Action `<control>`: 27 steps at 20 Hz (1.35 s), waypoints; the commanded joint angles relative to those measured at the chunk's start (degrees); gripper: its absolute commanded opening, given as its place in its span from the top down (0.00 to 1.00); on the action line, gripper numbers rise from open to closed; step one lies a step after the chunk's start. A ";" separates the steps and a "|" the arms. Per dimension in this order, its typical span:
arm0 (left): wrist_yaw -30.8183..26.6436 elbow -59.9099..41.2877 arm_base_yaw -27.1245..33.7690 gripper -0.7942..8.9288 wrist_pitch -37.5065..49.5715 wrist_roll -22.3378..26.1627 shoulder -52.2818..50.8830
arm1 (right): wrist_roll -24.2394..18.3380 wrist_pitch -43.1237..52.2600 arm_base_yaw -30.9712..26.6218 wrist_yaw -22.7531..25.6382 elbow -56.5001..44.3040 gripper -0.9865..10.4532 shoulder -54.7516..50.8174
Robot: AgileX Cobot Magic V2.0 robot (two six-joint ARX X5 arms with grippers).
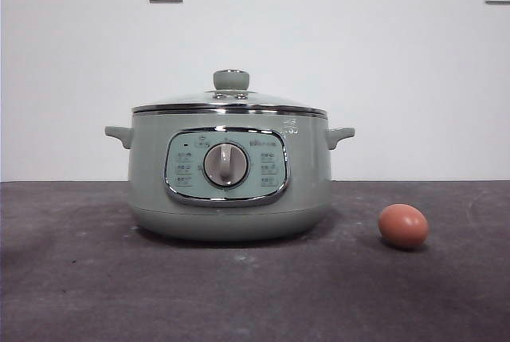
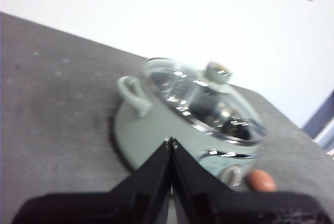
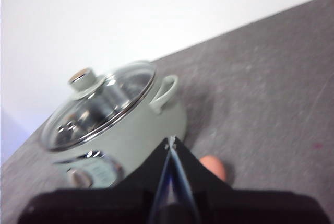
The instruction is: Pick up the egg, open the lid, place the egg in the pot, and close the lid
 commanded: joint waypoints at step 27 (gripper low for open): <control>19.30 27.80 0.11 0.92 -36.98 24.87 17.73 | -29.75 -49.33 0.11 -15.06 40.85 0.92 33.00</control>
